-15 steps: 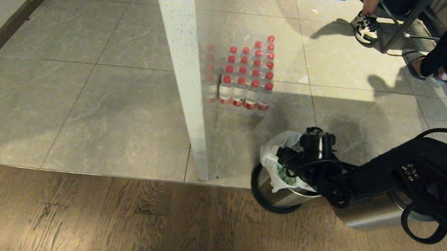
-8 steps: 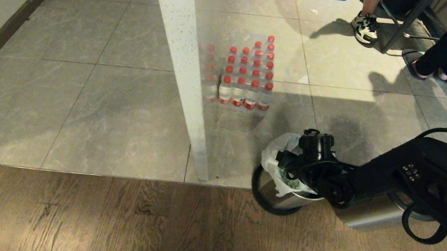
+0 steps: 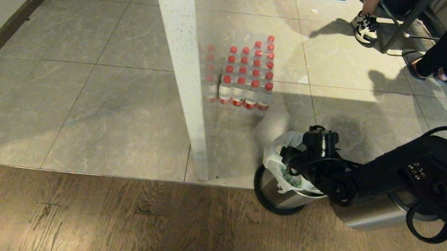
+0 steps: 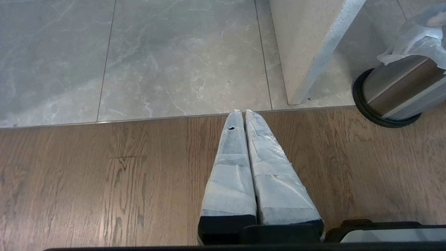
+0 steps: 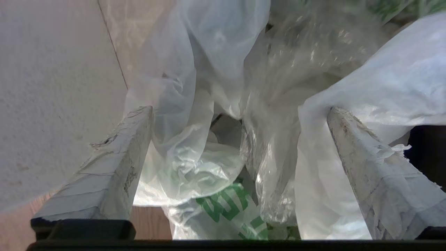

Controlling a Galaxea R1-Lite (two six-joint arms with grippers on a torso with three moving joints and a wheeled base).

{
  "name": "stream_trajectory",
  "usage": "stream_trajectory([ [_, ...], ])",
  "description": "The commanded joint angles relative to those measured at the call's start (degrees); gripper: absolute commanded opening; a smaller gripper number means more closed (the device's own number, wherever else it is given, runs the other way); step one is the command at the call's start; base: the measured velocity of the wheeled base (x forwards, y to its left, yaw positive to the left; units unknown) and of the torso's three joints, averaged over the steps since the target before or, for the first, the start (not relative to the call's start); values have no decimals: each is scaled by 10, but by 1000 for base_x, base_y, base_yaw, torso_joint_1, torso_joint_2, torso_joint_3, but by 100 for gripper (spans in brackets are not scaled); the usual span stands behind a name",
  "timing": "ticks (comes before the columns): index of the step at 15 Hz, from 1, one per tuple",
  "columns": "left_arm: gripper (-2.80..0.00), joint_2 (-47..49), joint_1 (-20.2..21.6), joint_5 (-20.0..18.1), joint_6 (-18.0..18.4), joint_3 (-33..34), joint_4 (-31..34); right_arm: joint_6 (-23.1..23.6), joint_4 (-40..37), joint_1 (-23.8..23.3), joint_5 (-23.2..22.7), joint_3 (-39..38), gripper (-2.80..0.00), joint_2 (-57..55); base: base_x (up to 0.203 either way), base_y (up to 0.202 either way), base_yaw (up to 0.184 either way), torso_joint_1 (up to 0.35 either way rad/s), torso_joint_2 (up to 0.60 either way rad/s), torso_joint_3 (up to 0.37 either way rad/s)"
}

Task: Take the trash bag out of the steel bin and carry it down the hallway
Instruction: Pick up the trash bag

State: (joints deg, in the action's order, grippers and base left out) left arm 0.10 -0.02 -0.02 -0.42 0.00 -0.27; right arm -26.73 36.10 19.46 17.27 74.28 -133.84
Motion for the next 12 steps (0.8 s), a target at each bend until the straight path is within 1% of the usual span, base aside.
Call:
stream_trajectory([
  [1, -280, 0, 0, 0, -1, 0, 0, -2, 6, 1, 0, 5, 0, 4, 0, 0, 0, 0, 0, 0],
  [10, -280, 0, 0, 0, 0, 0, 0, 3, 3, -2, -1, -18, 0, 23, 0, 0, 0, 0, 0, 0],
  [12, -280, 0, 0, 0, -1, 0, 0, 4, 8, -2, -1, -34, 0, 24, 0, 0, 0, 0, 0, 0],
])
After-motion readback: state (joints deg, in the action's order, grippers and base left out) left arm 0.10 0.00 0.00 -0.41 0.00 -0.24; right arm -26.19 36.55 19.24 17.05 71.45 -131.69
